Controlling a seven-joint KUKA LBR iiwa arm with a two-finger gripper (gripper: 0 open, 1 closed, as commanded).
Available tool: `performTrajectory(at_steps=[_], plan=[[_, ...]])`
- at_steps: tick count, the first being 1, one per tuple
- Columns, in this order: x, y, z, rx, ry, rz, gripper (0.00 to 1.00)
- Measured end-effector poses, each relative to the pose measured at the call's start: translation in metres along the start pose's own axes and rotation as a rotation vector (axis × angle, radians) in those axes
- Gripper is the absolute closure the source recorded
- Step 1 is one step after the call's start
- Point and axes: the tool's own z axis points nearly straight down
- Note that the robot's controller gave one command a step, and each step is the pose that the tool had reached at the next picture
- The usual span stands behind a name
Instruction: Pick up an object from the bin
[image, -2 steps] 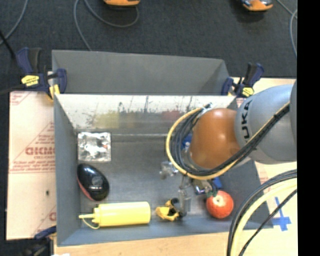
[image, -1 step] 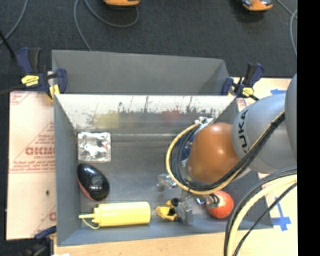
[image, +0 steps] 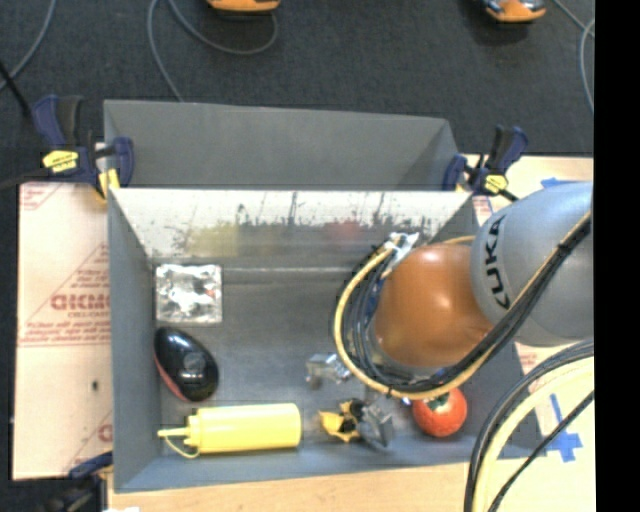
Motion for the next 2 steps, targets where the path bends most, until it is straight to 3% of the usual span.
performTrajectory(at_steps=[1, 2], plan=[[-0.004, 0.009, 0.016, 0.0, -0.001, -0.09, 0.0], [0.004, -0.012, 0.021, 0.003, -0.008, -0.355, 1.0]])
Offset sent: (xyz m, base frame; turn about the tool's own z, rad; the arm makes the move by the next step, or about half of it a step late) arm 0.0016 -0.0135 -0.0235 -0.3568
